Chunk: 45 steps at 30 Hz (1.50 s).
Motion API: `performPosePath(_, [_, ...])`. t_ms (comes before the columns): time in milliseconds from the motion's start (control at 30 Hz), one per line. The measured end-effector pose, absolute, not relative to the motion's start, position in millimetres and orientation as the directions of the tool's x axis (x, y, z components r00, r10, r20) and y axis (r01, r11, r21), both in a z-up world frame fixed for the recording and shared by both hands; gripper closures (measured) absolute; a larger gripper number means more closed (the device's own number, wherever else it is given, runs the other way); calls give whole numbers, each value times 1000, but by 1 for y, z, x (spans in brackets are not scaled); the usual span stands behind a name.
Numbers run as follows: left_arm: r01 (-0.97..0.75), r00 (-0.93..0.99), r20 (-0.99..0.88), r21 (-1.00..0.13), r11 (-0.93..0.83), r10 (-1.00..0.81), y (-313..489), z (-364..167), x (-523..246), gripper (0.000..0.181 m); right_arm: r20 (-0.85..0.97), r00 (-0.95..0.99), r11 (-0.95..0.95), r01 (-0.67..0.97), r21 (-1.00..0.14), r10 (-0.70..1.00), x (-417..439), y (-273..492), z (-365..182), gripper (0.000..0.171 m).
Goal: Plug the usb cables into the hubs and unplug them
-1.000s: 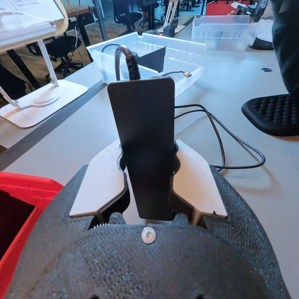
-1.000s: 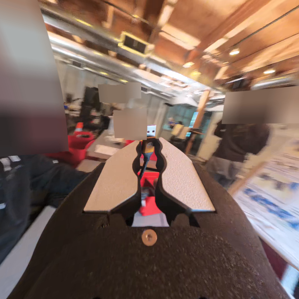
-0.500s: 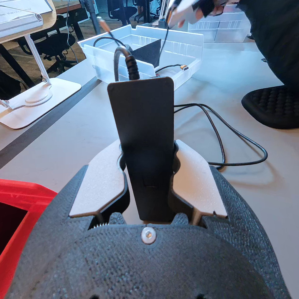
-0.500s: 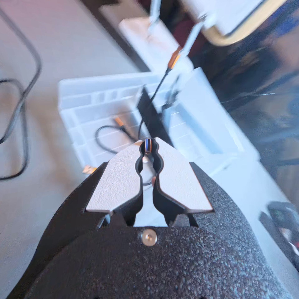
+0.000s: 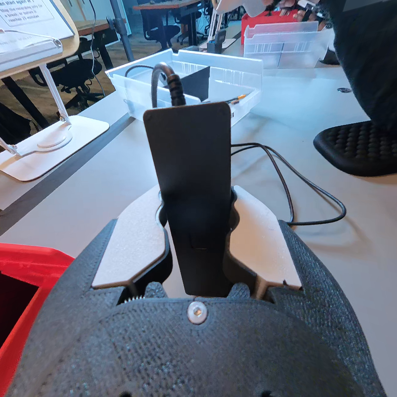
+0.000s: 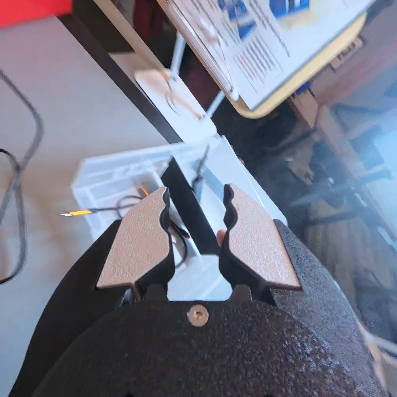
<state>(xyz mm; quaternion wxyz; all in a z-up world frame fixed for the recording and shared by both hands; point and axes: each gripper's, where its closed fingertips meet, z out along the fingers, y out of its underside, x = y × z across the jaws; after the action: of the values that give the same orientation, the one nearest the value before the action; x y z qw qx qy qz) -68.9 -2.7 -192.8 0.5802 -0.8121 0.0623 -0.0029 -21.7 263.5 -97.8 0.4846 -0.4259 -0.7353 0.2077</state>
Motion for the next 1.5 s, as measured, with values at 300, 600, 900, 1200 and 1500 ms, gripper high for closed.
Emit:
performPosePath(300, [-124, 955, -84, -985, -124, -286, -6, -160, -26, 125, 421, -702, 708, 169, -686, 575, -26, 65, -132, 107])
performPosePath(600, [23, 981, 12, -998, 58, -193, -26, -118, -57, 125, 282, -749, 770, 445, -457, 600, -22, 100, -209, 107])
performPosePath(900, [-47, 986, -44, -999, -14, -162, -27, -130, -65, 126, 229, -706, 739, 661, -129, 671, -20, 114, -288, 118])
performPosePath(1200, [91, 994, 101, -980, -178, -52, -22, -156, -92, 126, 299, -844, 836, 272, -477, 445, -17, 66, -220, 167])
performPosePath(1500, [170, 921, 285, -907, -385, -266, -6, -183, -29, 126, 652, -722, 886, -118, -448, 233, -9, -2, -162, 166])
